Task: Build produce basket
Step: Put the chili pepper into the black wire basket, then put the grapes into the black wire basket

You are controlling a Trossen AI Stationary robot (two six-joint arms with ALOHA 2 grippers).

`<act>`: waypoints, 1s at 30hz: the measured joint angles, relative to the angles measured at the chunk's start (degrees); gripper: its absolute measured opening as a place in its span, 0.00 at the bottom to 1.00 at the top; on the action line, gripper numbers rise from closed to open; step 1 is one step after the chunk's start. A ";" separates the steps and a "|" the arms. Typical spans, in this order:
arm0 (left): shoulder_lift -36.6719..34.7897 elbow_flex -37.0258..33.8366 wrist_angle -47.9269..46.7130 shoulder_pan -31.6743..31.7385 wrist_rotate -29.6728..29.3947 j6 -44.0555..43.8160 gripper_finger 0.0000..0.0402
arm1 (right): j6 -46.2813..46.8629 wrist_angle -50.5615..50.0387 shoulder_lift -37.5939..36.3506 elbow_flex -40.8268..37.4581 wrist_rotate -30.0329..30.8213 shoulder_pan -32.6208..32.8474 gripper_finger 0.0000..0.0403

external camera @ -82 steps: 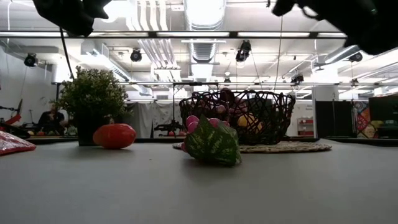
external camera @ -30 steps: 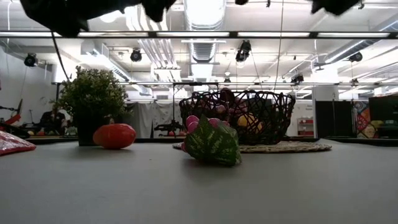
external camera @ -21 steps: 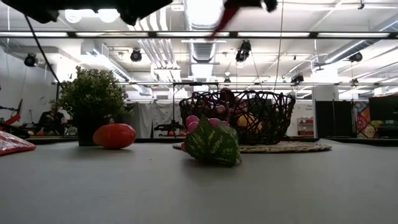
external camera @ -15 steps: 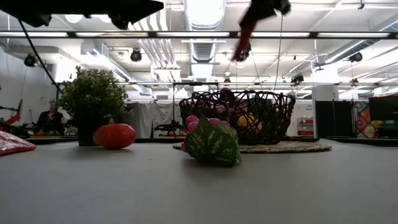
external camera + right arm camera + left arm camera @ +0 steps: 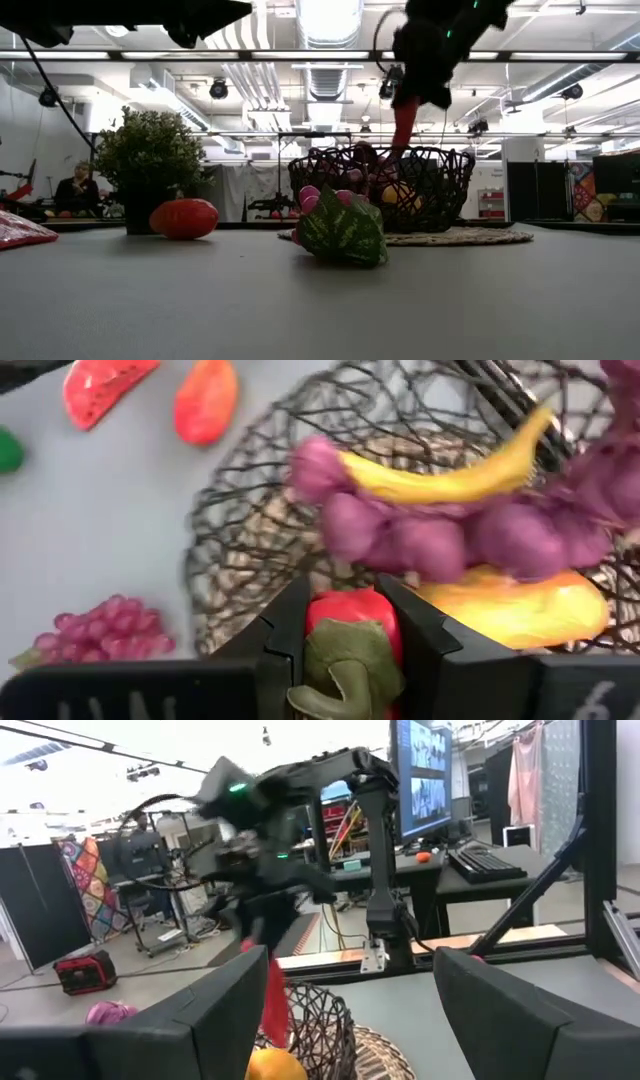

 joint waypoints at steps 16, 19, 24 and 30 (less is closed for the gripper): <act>0.19 -0.22 -0.02 0.00 -0.11 0.36 0.67 | 1.02 -7.42 10.75 2.35 -0.54 -14.81 0.22; 0.10 -0.22 0.01 0.00 -0.11 0.42 0.67 | 1.95 -7.19 11.35 2.89 4.90 -14.81 0.32; 0.10 -0.22 0.01 0.02 -0.11 0.50 0.67 | 1.97 -7.35 12.56 4.44 13.15 -14.92 0.45; 0.10 -0.22 -0.01 0.02 -0.13 1.44 0.67 | 1.75 -7.85 11.99 8.12 13.72 -15.05 0.46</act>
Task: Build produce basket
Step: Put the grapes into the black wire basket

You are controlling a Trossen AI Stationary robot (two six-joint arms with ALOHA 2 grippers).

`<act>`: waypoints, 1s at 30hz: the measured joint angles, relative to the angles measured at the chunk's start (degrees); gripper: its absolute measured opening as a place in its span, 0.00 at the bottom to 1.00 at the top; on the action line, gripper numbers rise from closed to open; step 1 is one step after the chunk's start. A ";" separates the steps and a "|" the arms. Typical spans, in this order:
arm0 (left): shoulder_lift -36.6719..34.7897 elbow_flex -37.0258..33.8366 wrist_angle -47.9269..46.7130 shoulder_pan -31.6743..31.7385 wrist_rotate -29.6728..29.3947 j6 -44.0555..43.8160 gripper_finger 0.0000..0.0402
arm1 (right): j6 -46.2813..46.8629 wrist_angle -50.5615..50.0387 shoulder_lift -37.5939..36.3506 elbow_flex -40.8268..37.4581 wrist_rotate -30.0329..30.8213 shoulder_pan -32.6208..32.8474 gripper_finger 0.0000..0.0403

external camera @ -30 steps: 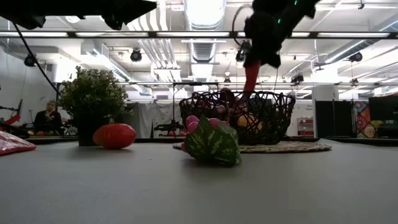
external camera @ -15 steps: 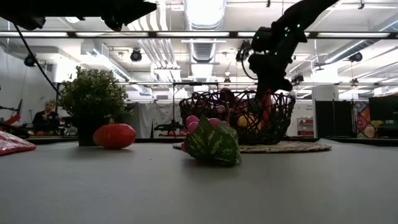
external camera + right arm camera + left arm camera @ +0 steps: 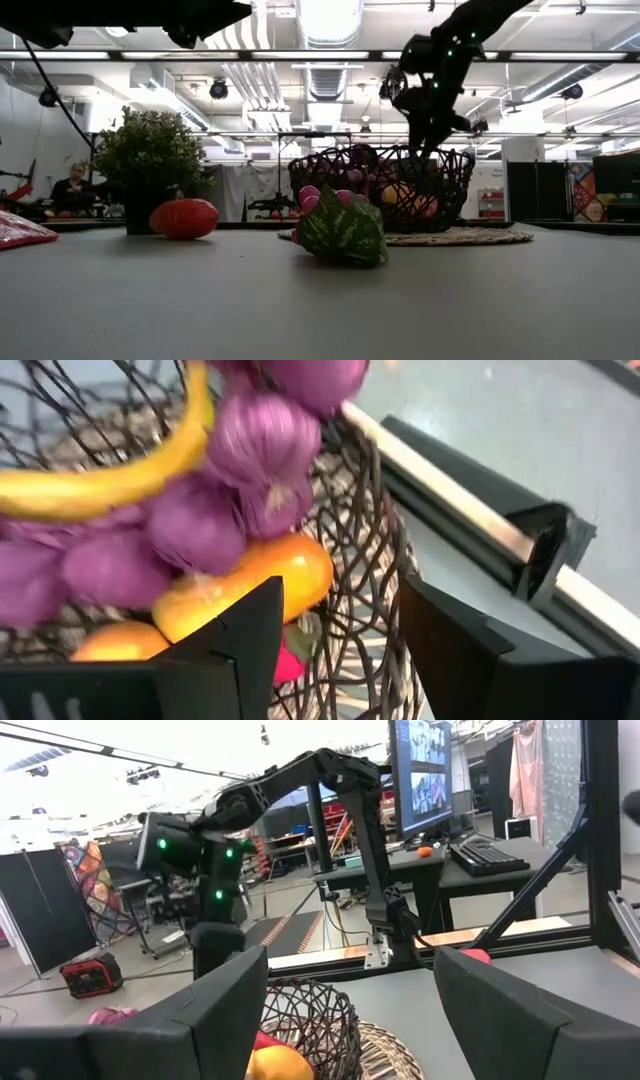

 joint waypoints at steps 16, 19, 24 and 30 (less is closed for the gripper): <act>0.00 0.00 -0.67 0.00 0.00 0.02 0.67 | 4.08 8.46 -8.45 -4.48 -3.07 24.40 0.44; 0.07 -0.09 -1.09 0.00 0.00 0.04 0.67 | 4.93 10.47 -8.85 -5.70 -3.04 30.12 0.44; 0.79 -0.20 -1.01 0.00 0.00 0.02 0.67 | 6.73 12.27 -8.38 -6.08 -3.02 36.45 0.44; 0.85 -0.20 -1.02 0.00 0.01 0.04 0.67 | -3.12 12.08 -7.46 -6.43 -6.59 42.93 0.44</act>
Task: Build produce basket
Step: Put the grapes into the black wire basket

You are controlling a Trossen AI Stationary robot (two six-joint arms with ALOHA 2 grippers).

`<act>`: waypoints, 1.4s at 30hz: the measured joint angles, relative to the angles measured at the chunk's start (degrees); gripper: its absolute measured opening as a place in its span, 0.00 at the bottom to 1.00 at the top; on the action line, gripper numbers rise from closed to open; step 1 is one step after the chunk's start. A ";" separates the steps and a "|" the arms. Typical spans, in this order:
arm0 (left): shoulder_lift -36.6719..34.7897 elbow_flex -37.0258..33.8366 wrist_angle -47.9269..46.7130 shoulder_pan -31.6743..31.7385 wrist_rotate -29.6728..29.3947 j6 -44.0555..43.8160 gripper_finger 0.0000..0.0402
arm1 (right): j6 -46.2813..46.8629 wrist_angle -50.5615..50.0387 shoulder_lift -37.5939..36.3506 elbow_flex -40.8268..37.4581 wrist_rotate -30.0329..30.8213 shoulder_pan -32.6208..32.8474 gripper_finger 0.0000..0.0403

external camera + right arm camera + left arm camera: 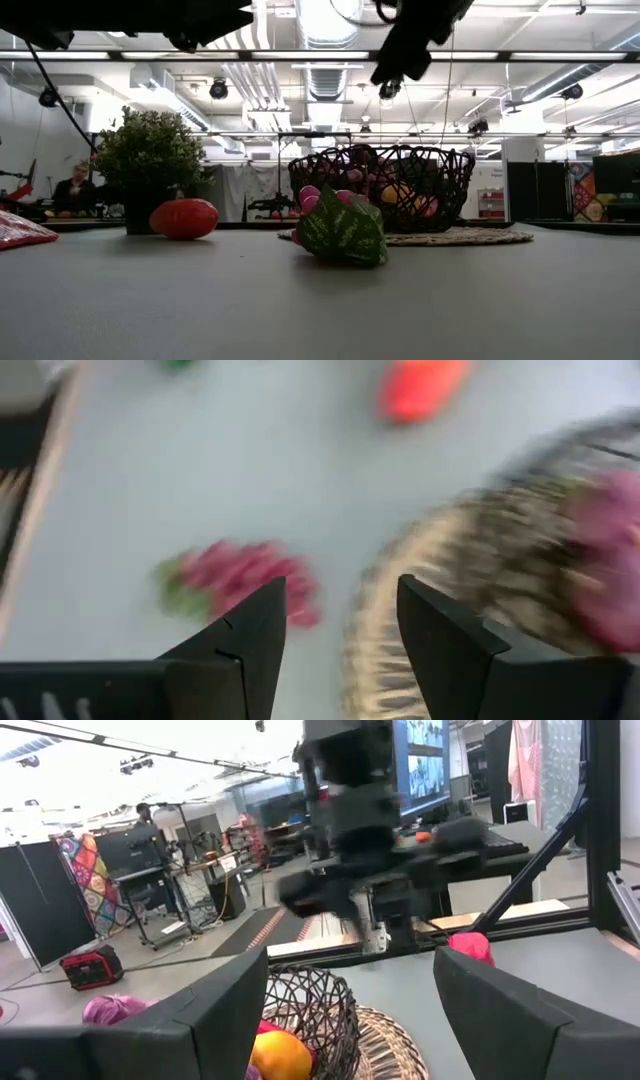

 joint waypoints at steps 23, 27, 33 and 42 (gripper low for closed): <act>0.00 -0.10 0.15 0.01 0.02 0.31 0.67 | -39.83 6.50 17.81 -0.02 4.62 13.69 0.44; 0.00 -0.10 0.14 0.02 0.02 0.31 0.67 | -40.04 8.61 22.43 -0.02 4.81 13.57 0.40; 0.00 -0.36 0.06 0.01 0.02 0.28 0.67 | -42.10 13.91 26.10 -0.02 5.19 13.33 0.32; 0.00 -0.48 0.06 0.00 0.02 0.58 0.67 | -43.13 16.09 26.69 -0.02 5.10 12.18 0.15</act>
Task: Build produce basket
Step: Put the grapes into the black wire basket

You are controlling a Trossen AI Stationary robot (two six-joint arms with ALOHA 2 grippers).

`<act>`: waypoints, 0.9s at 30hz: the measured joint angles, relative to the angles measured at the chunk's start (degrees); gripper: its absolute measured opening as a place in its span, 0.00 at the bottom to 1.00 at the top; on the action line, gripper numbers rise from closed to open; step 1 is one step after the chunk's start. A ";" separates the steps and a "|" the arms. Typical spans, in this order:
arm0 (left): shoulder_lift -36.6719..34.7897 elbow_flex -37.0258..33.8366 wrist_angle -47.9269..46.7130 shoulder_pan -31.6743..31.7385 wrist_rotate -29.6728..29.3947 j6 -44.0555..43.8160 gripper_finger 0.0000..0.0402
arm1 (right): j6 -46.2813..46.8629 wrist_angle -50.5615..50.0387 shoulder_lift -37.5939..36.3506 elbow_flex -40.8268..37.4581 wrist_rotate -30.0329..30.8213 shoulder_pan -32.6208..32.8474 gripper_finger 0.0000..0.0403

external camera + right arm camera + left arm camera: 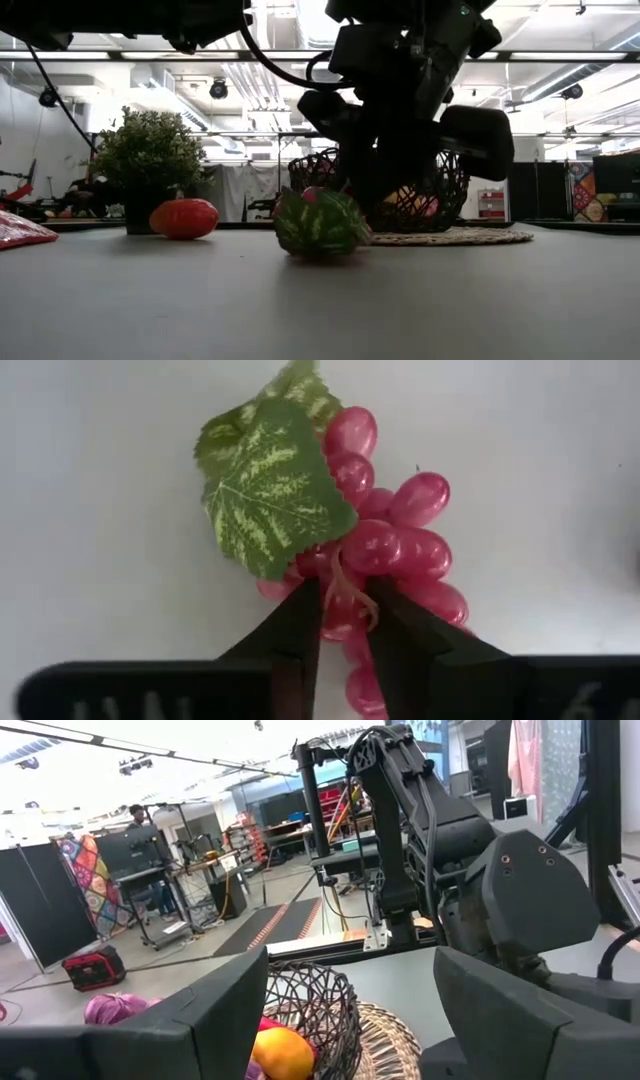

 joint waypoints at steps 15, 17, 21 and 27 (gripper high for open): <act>0.00 -0.09 0.08 0.01 0.00 0.86 0.67 | 2.30 -0.64 -3.26 0.00 -2.13 -0.27 0.02; 0.00 -0.07 0.17 -0.01 0.00 0.84 0.67 | 5.14 -0.76 -4.97 0.00 -4.78 -0.71 0.02; -0.07 -0.07 0.68 -0.02 0.00 0.82 0.67 | 11.98 -0.78 -9.65 0.00 -11.29 -2.07 0.02; -0.46 0.19 0.56 -0.02 0.00 0.37 0.67 | 20.19 0.30 -17.13 -0.33 -10.90 -3.17 0.02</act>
